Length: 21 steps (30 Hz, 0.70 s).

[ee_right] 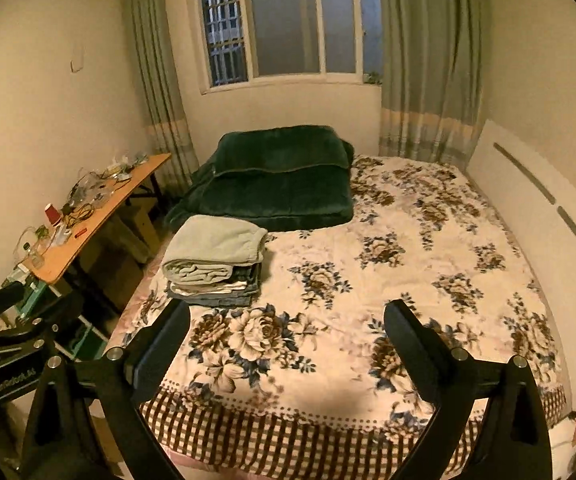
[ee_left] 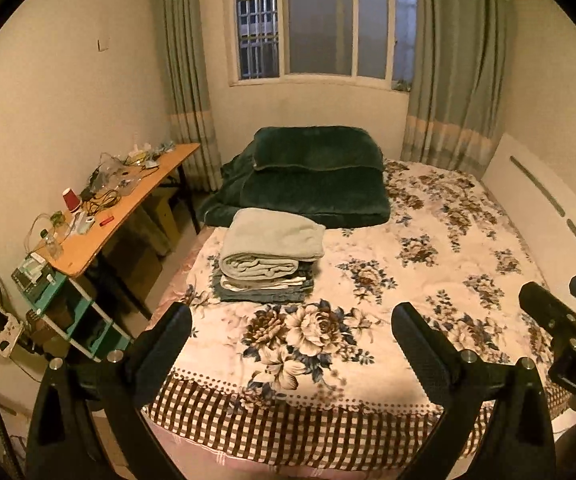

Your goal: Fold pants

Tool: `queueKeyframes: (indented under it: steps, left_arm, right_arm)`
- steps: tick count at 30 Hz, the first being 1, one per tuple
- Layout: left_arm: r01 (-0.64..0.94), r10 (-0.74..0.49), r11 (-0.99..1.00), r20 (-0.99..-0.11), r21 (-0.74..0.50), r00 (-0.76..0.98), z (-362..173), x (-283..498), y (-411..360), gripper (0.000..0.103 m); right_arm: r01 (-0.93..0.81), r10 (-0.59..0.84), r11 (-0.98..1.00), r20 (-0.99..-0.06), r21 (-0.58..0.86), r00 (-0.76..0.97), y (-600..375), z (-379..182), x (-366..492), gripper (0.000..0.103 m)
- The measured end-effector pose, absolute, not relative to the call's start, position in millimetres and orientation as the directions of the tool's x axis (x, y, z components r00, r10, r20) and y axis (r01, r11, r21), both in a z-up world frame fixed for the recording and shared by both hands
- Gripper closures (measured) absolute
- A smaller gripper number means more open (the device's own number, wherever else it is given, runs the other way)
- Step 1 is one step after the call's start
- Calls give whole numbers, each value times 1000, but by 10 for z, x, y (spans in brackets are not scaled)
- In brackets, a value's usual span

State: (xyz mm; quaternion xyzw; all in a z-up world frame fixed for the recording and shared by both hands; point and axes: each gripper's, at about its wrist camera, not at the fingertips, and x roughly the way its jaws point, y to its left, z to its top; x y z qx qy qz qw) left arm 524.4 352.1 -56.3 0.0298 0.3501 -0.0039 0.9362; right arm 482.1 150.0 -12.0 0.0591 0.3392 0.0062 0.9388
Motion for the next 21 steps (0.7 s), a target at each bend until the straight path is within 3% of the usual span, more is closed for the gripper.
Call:
queueKeyframes:
  steps: [11,21]
  left_arm:
    - [133,-62,989,-640,64,766,-426,4783,3737,0]
    - [137,-81,990,-646,37,759,-361,4605,3907,0]
  right_arm:
    - [123,-33,987,-616,106,787,1740,169,3990,2]
    - [160,-55,981,-626,112,778,1901,262,3680,1]
